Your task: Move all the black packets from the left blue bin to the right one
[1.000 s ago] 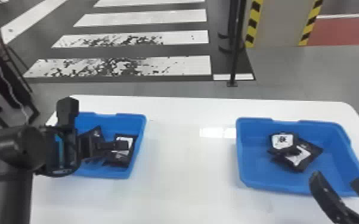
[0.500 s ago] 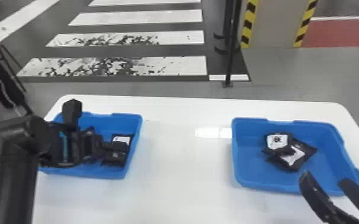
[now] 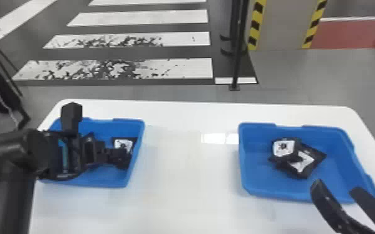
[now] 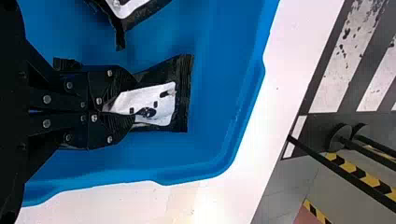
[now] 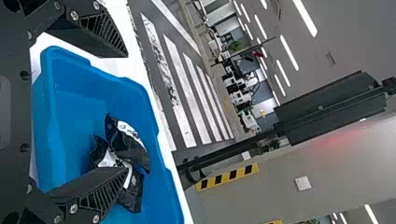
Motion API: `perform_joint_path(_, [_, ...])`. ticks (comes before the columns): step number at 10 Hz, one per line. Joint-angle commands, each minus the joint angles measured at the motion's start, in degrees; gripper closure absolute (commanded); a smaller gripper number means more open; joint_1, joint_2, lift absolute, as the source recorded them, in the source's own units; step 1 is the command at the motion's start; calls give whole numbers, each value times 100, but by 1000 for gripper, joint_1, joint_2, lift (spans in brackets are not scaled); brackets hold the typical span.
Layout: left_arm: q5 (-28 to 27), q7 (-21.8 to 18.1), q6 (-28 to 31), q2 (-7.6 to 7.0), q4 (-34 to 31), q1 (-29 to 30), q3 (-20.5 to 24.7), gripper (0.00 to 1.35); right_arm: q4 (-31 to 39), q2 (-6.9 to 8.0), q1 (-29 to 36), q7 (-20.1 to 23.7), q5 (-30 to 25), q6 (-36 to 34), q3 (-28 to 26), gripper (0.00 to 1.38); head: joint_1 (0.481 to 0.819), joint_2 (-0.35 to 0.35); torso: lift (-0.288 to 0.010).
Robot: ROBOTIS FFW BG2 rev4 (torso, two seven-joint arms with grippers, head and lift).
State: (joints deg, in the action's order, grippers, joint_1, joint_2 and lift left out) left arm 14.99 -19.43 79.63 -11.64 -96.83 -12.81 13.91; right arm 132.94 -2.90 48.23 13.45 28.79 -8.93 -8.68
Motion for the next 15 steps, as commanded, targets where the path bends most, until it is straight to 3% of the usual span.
perform_joint_path(1, [112,-26,165,-5,-828,367,140,1205,16,0,0,9,0,-7,11,170,695,78,-150])
perform_joint_path(4, [364,-184,94,4,-2178,1042,243,1205,156,-44,-84,176,80,-148,103,170,695,84,-150])
perform_joint_path(6, [695,-395,-271,83,-2628,1393,49,1205,142,-96,-351,501,252,-457,194,170,695,81,-150])
perform_joint_path(8, [1061,-588,-777,179,-2699,1534,-294,1205,44,-132,-675,879,263,-766,263,177,695,48,-150])
perform_joint_path(11, [1563,-711,-1016,232,-2699,1618,-923,1205,-125,-158,-1153,1230,320,-1132,343,177,695,-12,-150])
perform_joint_path(15, [2123,-781,-1129,276,-2699,1548,-1780,1205,-575,-316,-1744,1257,617,-1188,594,179,695,-116,-150])
